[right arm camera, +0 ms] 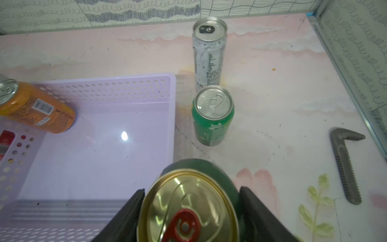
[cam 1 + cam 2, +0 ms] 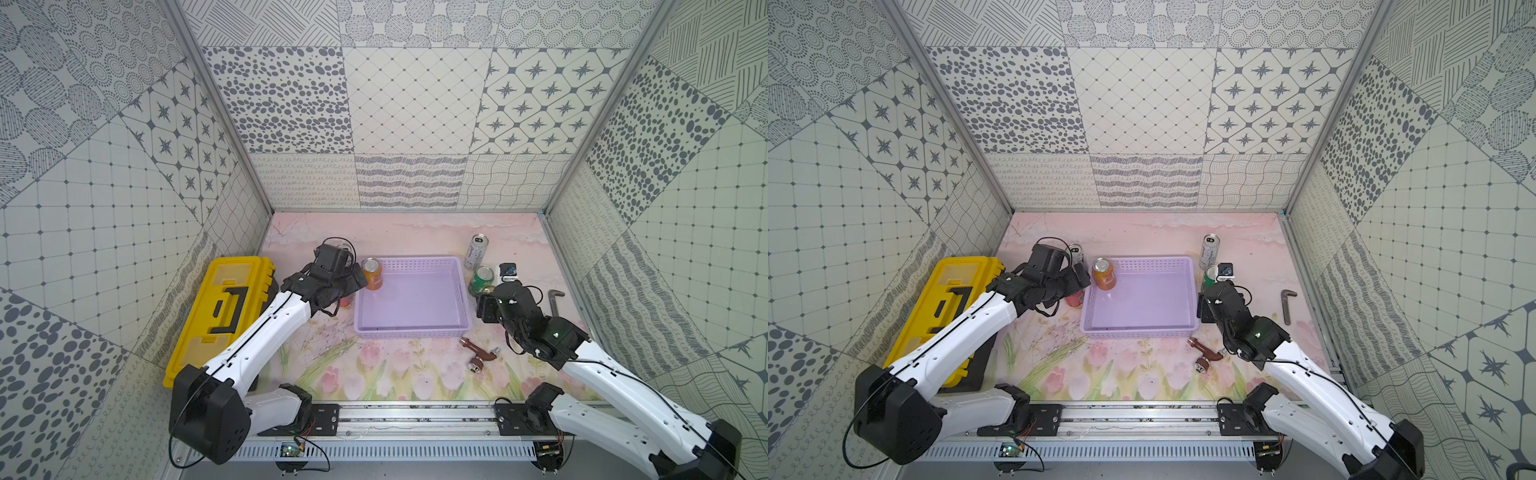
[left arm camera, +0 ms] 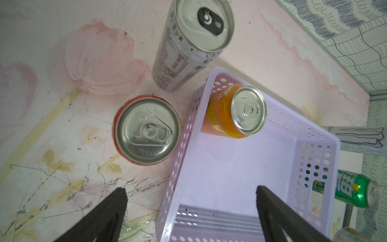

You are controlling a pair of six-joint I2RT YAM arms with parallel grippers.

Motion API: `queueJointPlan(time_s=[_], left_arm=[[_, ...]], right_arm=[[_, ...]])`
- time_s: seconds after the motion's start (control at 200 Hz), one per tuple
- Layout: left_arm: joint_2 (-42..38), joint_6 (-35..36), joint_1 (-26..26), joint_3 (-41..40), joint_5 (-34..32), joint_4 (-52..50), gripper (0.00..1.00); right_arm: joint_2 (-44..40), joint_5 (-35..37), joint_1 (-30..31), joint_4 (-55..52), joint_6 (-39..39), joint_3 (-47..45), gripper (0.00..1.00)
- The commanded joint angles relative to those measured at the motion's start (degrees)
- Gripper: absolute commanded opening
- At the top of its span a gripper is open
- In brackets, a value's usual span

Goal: Take out the drinks from the basket
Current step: Place the drink at the center of the board.

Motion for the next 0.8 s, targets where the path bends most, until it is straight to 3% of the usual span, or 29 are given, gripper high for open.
queueJointPlan(time_s=[0.0,0.255,0.615,0.695,0.79], left_arm=[[0.1,0.8,-0.3,0.7,0.6,0.6,1.0],[-0.2,1.0,-0.3,0.5,0.3,0.6,1.0],[0.0,0.9,-0.3,0.5,0.4,0.7,1.0],[-0.1,0.8,-0.2,0.4,0.3,0.7,1.0],[-0.1,0.8,-0.2,0.2,0.2,0.7,1.0]], right_arm=[[1.1,-4.8,-5.1,6.2,4.0,-1.1,0.46],[7.7,-8.4,-5.9,10.3,4.7,-4.0,0.46],[8.0,-8.1,-5.9,10.3,6.3,-6.3,0.48],[7.8,-7.7,-5.9,10.3,6.7,-6.7,0.54],[7.6,-7.2,-5.8,10.2,7.1,-6.8,0.7]])
